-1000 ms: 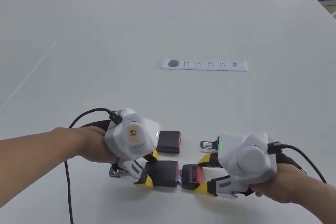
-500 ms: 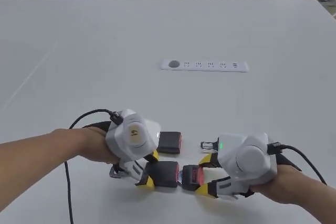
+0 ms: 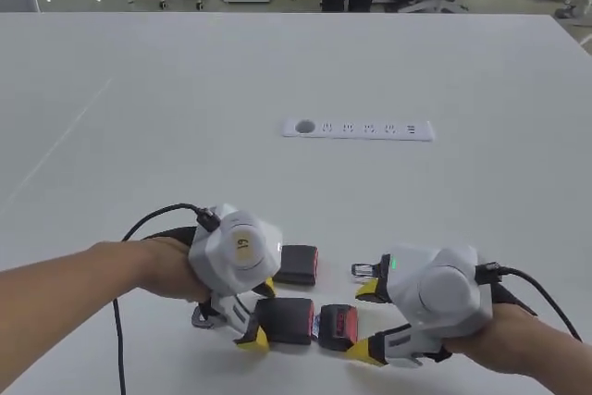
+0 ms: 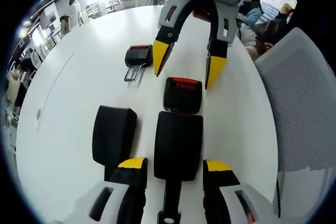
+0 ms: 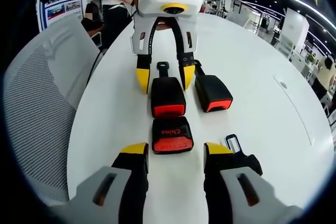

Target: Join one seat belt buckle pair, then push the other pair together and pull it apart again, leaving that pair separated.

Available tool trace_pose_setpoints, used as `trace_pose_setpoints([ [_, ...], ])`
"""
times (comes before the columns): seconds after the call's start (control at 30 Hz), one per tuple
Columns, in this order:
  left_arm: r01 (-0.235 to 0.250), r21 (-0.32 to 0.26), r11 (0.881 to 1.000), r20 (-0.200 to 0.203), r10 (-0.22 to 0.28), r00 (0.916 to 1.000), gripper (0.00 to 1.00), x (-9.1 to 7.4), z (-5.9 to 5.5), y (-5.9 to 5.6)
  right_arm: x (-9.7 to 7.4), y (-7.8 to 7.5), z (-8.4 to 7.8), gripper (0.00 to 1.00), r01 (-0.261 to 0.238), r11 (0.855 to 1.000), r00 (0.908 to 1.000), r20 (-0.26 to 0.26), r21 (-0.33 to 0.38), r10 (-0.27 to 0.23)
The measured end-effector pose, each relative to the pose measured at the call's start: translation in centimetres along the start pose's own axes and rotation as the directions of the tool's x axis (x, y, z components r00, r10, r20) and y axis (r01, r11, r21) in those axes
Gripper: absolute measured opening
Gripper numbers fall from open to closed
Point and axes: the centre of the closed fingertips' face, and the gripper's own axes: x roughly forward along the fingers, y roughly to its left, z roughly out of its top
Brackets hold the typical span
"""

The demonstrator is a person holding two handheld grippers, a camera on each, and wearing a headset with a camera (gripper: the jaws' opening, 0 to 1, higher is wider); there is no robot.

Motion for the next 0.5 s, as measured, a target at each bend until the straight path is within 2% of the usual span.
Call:
trace_pose_setpoints([
  [0.37, -0.026, -0.028, 0.999, 0.026, 0.027, 0.9993, 0.44, -1.0, 0.2, 0.3, -1.5, -1.4, 0.4, 0.42, 0.037, 0.999, 0.9991, 0.018, 0.015, -0.038],
  [0.5, -0.041, -0.04, 0.998, 0.037, 0.042, 0.9984, 0.45, -1.8, 0.3, 1.0, -2.2, -2.1, 0.5, 0.42, 0.049, 0.999, 0.9986, 0.021, 0.015, -0.049],
])
